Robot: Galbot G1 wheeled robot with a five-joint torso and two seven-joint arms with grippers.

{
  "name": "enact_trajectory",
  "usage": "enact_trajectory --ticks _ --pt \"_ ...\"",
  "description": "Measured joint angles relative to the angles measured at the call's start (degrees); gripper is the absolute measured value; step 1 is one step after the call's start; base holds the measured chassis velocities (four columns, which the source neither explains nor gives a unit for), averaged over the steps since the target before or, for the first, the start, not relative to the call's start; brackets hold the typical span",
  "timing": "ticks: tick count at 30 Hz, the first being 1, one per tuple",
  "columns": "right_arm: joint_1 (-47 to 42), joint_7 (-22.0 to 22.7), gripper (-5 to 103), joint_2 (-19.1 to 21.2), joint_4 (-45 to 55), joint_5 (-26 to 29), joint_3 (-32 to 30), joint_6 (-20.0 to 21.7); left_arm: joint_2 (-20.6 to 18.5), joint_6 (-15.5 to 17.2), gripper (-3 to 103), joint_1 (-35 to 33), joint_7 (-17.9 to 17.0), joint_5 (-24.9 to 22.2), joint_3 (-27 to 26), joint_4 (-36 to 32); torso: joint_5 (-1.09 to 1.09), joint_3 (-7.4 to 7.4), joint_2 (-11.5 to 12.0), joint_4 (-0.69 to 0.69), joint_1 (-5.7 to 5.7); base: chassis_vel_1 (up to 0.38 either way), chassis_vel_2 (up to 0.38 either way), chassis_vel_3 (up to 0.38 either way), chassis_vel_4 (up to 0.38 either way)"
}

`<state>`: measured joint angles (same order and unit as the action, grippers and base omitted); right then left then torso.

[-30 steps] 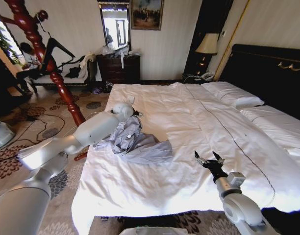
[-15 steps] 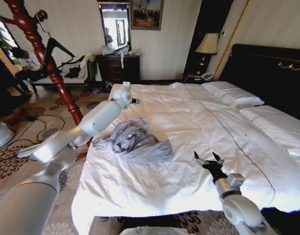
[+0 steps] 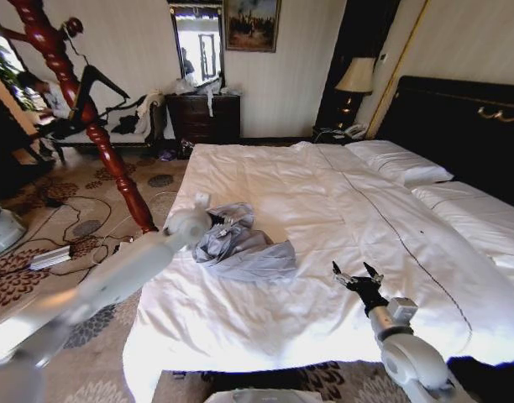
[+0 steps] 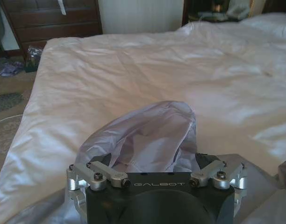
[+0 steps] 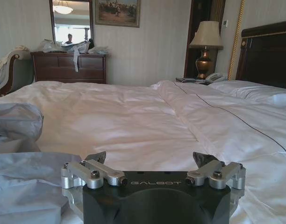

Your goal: Pick up the clothes from the bed and hang them on the clothes hanger.

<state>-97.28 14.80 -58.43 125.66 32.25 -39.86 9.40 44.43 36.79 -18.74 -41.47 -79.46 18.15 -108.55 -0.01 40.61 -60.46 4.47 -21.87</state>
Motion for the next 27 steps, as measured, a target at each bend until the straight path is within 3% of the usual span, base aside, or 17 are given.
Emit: enact_trajectory --ticks 1,5,6,8,10,11,12,15,16,17,19,22,23,25,27 --pt "0.0 0.0 100 0.0 0.0 0.0 0.0 0.0 0.0 0.0 100 0.0 0.0 0.0 0.0 0.0 0.0 0.0 0.0 0.0 0.0 0.0 0.0 0.0 0.0" --pt "-0.37 0.09 100 -0.05 -0.28 -0.44 0.33 0.11 -4.05 -2.25 102 -12.31 0.87 0.1 -10.45 -6.52 -0.01 -0.01 0.0 0.0 0.0 0.0 0.0 0.0 0.0" --pt "-0.37 0.09 100 -0.05 -0.28 -0.44 0.33 0.11 -4.05 -2.25 102 -12.31 0.87 0.1 -10.45 -6.52 -0.01 -0.01 0.0 0.0 0.0 0.0 0.0 0.0 0.0" --pt "-0.59 0.14 100 0.01 -0.38 -0.58 0.41 0.17 -5.8 -2.93 100 -21.5 1.39 0.7 -16.88 -10.78 0.0 -0.01 0.0 -0.03 0.0 0.0 0.0 0.0 0.0" --pt "-0.79 0.18 100 0.13 -0.45 -0.65 0.42 0.21 -6.56 -3.47 99 -27.83 1.88 1.43 -20.31 -13.77 -0.01 -0.01 0.0 -0.01 0.0 0.0 0.0 0.0 0.0" --pt "-0.79 0.18 100 0.13 -0.45 -0.65 0.42 0.21 -6.56 -3.47 99 -27.83 1.88 1.43 -20.31 -13.77 -0.01 -0.01 0.0 -0.01 0.0 0.0 0.0 0.0 0.0" --pt "-1.06 0.22 100 0.16 -0.48 -0.77 0.39 0.23 -6.73 -4.09 99 -33.17 2.14 2.01 -22.94 -16.43 0.01 -0.01 0.0 -0.02 0.01 0.0 0.0 0.0 0.0" --pt "-2.27 0.24 100 -0.45 -0.26 -1.41 -0.24 0.23 -5.49 -5.2 99 -38.6 2.65 2.41 -25.2 -19.11 0.02 -0.01 0.0 -0.06 0.01 0.0 0.0 0.0 0.0" --pt "-2.8 0.24 100 -0.81 -0.06 -1.68 -0.56 0.2 -4.72 -5.48 99 -39.79 2.99 2.52 -25.51 -19.57 0.01 -0.01 0.0 -0.04 0.01 0.0 0.0 0.0 0.0" --pt "-4.12 0.27 100 -1.88 0.62 -2.38 -1.42 0.09 -3.03 -6.34 98 -42.44 3.77 3.09 -26.21 -20.48 0.0 -0.01 -0.01 0.07 0.01 0.0 0.0 0.0 0.0" --pt "-4.47 0.34 100 -2.25 0.86 -2.62 -1.62 0.08 -2.21 -6.96 98 -44.46 4.27 3.73 -27.05 -21.07 0.0 -0.01 0.0 0.09 0.0 0.0 0.0 0.0 0.0" --pt "-4.66 0.47 100 -2.62 1.06 -3.11 -1.66 0.07 0.15 -8.82 97 -51.1 6.09 5.24 -31.3 -22.59 0.03 -0.01 0.0 -0.04 0.0 0.0 0.0 0.0 0.0" --pt "-4.92 0.49 100 -2.76 1.07 -3.26 -1.62 0.08 1.68 -10.06 89 -54.85 6.97 5.26 -34.2 -23.15 0.0 0.0 0.0 -0.04 0.0 0.0 0.0 0.0 0.0" --pt "-5.11 0.49 100 -2.85 1.07 -3.38 -1.62 0.05 2.62 -10.75 89 -56.78 7.32 5.2 -35.79 -23.37 0.01 0.0 0.0 0.0 0.0 0.0 0.0 0.0 0.0" --pt "-5.6 0.49 100 -2.96 1.04 -3.67 -1.59 -0.07 5.56 -12.4 80 -61.44 8.52 5.16 -39.16 -23.54 0.02 0.0 0.0 -0.01 0.0 0.0 0.0 0.0 0.0"
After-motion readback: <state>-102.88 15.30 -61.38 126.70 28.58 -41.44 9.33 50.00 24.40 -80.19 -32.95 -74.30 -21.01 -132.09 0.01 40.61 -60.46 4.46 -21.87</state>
